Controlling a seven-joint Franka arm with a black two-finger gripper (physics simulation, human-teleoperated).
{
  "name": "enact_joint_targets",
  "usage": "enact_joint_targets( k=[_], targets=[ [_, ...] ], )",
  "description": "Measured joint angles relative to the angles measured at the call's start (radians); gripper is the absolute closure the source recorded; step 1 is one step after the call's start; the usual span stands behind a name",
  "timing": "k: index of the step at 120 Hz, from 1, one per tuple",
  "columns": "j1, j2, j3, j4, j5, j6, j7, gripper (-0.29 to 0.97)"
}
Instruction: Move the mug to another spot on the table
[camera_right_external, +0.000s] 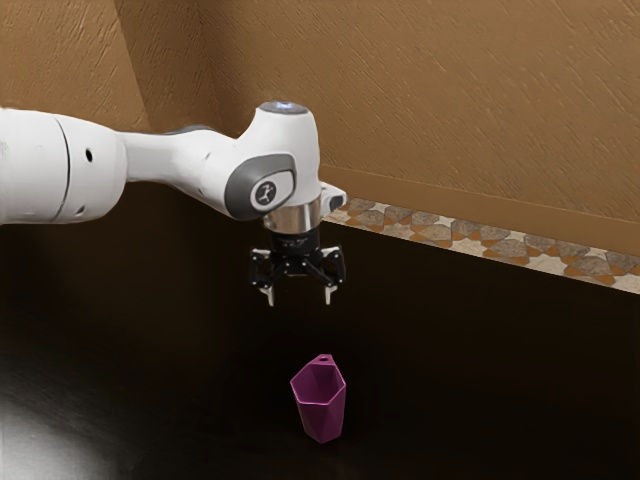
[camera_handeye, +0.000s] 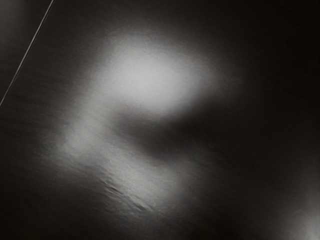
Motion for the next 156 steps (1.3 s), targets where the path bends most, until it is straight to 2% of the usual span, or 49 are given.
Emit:
enact_joint_targets(
  k=[38,156],
  targets=[
    [-0.028,0.044,-0.027,-0.018,0.009,0.073,-0.026,0.0],
    [-0.039,0.035,-0.075,-0.156,0.002,0.165,0.008,0.0]
  ],
)
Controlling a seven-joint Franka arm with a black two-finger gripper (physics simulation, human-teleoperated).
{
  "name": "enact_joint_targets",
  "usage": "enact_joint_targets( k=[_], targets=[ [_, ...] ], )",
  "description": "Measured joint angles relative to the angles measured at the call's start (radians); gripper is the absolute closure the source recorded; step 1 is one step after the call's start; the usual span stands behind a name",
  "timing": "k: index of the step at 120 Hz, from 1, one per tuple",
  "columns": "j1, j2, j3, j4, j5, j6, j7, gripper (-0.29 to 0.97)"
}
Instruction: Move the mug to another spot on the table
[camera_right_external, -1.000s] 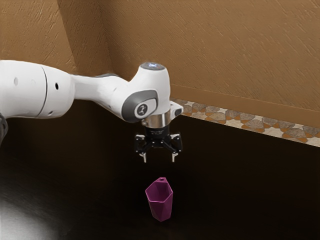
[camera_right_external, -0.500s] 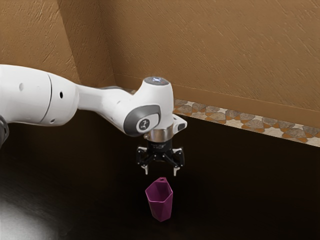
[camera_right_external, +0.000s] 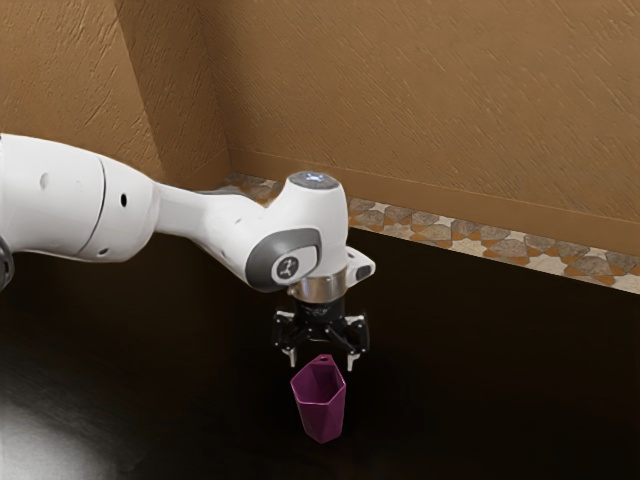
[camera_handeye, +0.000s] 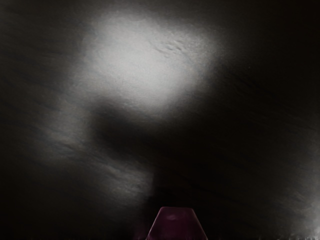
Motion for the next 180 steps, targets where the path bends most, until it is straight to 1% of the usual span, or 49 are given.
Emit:
enact_joint_targets(
  k=[47,100,114,125,148,162,180],
  targets=[
    [0.0,0.013,-0.011,-0.04,0.0,0.068,-0.001,0.0],
    [0.002,0.038,-0.011,-0.05,0.002,0.119,0.001,0.01],
    [0.003,0.037,-0.011,-0.057,0.019,0.123,0.004,0.14],
    [0.004,0.036,-0.01,-0.059,0.035,0.125,0.014,0.29],
    [0.007,0.035,-0.009,-0.06,0.05,0.124,0.031,0.42],
    [0.008,0.035,-0.01,-0.06,0.052,0.122,0.038,0.53],
    [0.009,0.023,-0.01,-0.058,0.049,0.111,0.04,0.62]
  ],
)
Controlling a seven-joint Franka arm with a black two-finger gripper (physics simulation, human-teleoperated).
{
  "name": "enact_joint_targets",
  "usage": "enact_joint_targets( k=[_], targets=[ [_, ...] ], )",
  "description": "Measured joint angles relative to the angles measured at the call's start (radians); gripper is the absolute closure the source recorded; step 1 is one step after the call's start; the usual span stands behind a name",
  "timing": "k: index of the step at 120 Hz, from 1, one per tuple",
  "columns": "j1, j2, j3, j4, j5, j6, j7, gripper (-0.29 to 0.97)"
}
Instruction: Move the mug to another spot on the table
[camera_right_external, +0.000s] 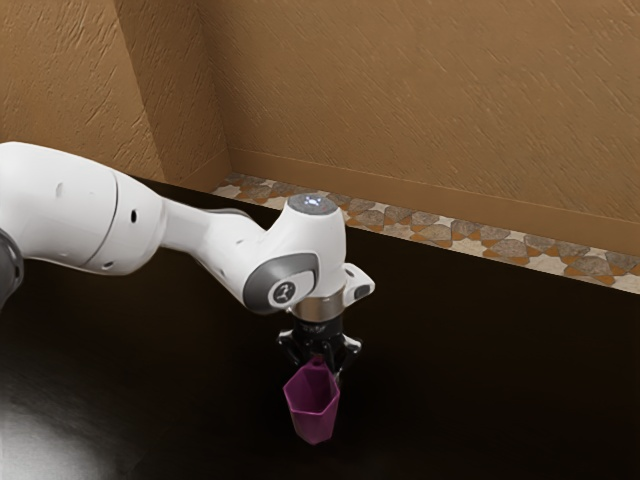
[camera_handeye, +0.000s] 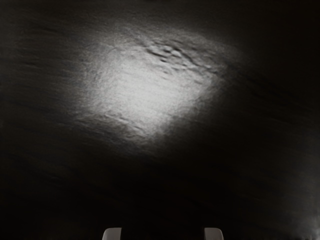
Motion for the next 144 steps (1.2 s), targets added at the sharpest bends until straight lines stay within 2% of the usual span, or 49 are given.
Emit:
enact_joint_targets(
  k=[14,40,57,100,144],
  targets=[
    [0.002,-0.024,0.006,0.007,-0.043,-0.036,-0.005,0.66],
    [0.007,-0.035,0.028,0.027,-0.201,-0.149,-0.023,0.72],
    [0.007,-0.044,0.033,0.027,-0.263,-0.216,-0.042,0.74],
    [0.032,-0.054,0.066,0.023,-0.322,-0.279,-0.064,0.75],
    [0.093,-0.091,0.196,0.007,-0.341,-0.316,-0.031,0.76]
  ],
)
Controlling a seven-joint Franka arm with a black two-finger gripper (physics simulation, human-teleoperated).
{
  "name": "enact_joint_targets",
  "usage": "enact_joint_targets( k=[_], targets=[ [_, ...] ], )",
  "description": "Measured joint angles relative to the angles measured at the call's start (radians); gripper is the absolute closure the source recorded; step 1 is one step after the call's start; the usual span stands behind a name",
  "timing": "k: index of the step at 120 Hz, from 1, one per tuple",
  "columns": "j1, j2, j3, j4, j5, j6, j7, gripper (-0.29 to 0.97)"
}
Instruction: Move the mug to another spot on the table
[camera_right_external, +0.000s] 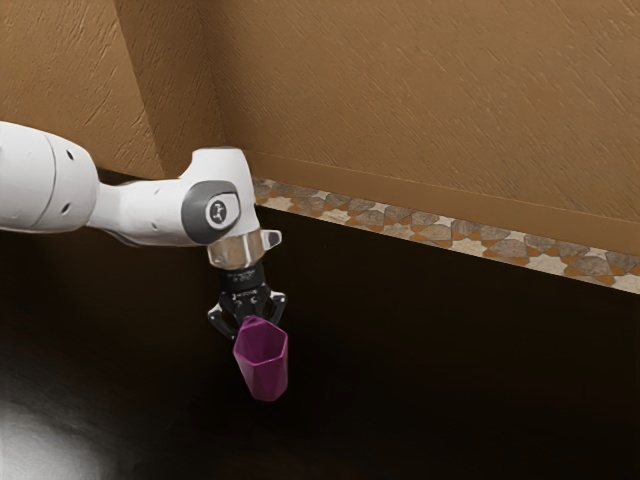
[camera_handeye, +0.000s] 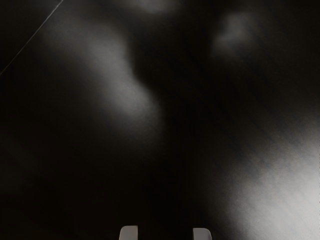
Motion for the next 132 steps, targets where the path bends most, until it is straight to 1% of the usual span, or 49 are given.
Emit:
enact_joint_targets(
  k=[12,20,39,69,97,132],
  targets=[
    [0.03,-0.001,0.011,-0.001,0.001,-0.013,0.017,0.77],
    [0.04,0.0,0.035,-0.001,0.001,-0.018,0.032,0.78],
    [0.105,0.012,0.046,0.009,0.002,-0.025,0.074,0.78],
    [0.192,0.092,0.046,0.064,-0.015,-0.029,0.151,0.79],
    [0.226,0.156,0.042,0.131,-0.029,-0.032,0.212,0.79],
    [0.246,0.2,0.034,0.167,-0.044,-0.037,0.263,0.79]
  ],
)
